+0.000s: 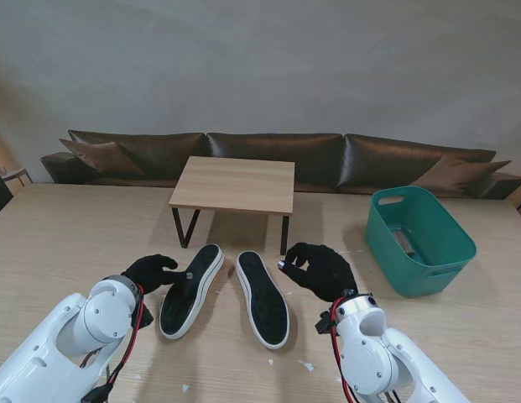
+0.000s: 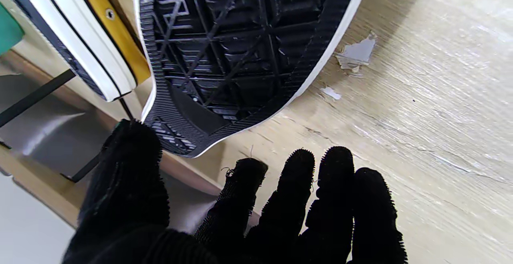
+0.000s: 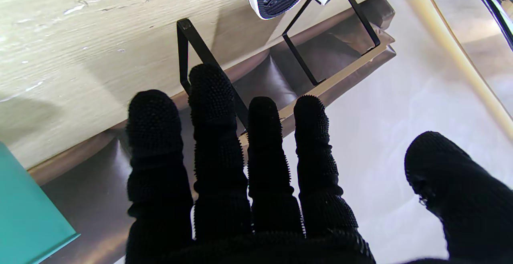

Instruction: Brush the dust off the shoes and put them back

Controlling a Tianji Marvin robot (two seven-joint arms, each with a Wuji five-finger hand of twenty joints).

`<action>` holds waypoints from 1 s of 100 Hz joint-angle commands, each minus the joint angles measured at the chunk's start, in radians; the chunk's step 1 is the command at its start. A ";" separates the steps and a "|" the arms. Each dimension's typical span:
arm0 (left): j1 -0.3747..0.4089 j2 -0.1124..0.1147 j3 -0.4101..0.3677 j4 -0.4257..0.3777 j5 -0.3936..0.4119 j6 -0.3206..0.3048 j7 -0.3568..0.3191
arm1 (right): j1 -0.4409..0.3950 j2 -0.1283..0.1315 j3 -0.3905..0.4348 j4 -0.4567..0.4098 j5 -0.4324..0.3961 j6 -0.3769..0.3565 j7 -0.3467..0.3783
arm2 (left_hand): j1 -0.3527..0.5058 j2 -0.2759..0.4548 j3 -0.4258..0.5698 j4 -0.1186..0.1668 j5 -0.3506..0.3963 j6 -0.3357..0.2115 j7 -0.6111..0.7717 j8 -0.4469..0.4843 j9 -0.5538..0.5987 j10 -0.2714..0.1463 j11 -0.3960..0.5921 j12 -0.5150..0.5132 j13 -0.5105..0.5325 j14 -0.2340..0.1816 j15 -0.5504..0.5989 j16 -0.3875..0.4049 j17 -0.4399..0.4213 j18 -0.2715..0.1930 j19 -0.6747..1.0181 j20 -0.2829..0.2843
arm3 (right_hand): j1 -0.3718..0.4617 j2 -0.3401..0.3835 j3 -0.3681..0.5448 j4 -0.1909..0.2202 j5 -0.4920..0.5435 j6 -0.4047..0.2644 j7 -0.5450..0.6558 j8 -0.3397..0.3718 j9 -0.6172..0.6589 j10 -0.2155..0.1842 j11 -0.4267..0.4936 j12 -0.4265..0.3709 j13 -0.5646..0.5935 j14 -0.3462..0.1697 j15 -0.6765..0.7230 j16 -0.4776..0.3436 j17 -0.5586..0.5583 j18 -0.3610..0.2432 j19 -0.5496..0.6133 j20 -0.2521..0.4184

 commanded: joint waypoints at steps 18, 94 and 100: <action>-0.054 0.001 0.051 0.046 0.021 0.055 -0.044 | -0.008 -0.005 -0.002 -0.002 0.009 -0.002 0.022 | -0.073 -0.026 -0.028 0.014 -0.026 -0.004 -0.005 -0.004 -0.009 -0.003 0.039 0.129 0.045 -0.024 0.132 0.071 -0.024 -0.068 0.252 -0.133 | -0.004 -0.032 0.005 0.018 0.009 0.005 -0.014 0.001 -0.012 0.021 0.006 -0.014 -0.006 0.010 0.016 0.002 -0.255 0.021 -0.009 0.014; -0.104 -0.042 0.160 0.175 -0.089 0.044 0.090 | -0.004 -0.009 -0.001 0.010 0.042 0.004 0.026 | -0.123 -0.252 0.512 -0.048 0.176 0.004 0.425 0.462 0.058 -0.046 0.178 0.206 0.123 -0.049 0.219 0.077 0.037 -0.049 0.291 -0.157 | -0.002 -0.028 0.012 0.018 0.009 0.021 -0.012 0.000 -0.010 0.026 0.009 -0.014 -0.003 0.015 0.021 0.003 -0.253 0.022 -0.006 0.016; -0.109 -0.045 0.170 0.178 -0.086 0.059 0.100 | -0.004 -0.009 0.000 0.010 0.046 0.005 0.027 | -0.115 -0.291 0.602 -0.059 0.166 0.011 0.559 0.543 0.077 -0.056 0.238 0.239 0.160 -0.061 0.257 0.082 0.077 -0.042 0.311 -0.145 | -0.001 -0.027 0.013 0.018 0.008 0.026 -0.011 0.000 -0.009 0.026 0.010 -0.014 -0.002 0.015 0.022 0.003 -0.254 0.023 -0.006 0.016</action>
